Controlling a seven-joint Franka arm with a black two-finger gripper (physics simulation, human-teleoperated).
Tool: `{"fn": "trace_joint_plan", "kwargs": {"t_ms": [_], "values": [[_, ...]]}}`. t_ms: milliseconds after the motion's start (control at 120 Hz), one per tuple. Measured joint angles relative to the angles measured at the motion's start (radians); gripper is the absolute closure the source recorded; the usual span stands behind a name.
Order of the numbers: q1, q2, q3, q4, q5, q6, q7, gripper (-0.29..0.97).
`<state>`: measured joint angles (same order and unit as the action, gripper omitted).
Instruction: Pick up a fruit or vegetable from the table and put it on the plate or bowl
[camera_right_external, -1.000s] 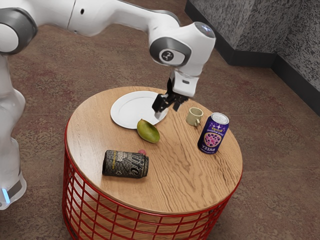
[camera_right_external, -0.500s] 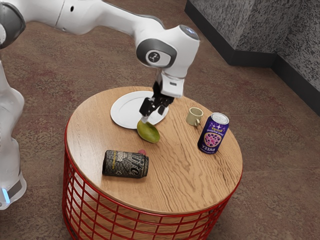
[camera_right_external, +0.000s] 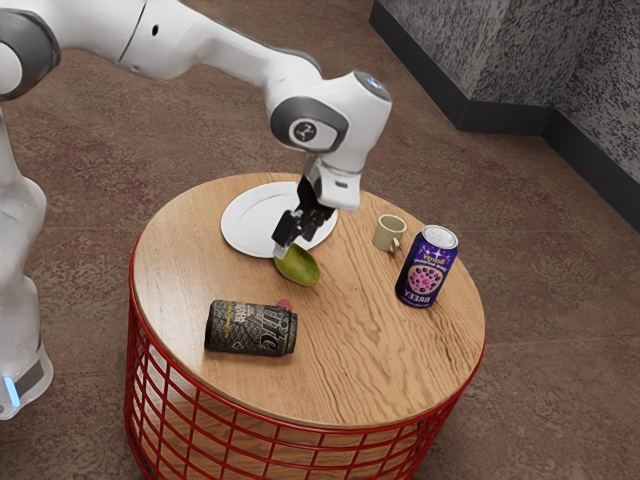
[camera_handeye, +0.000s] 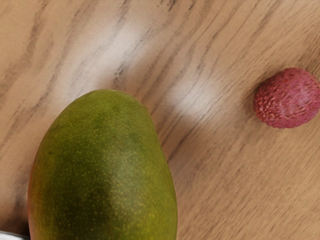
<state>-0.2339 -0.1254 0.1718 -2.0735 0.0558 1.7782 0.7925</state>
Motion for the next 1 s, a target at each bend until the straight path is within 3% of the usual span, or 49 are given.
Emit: {"fn": "trace_joint_plan", "kwargs": {"t_ms": [1000], "values": [[0.006, -0.005, 0.006, -0.057, 0.011, 0.091, 0.17, 0.0]]}}
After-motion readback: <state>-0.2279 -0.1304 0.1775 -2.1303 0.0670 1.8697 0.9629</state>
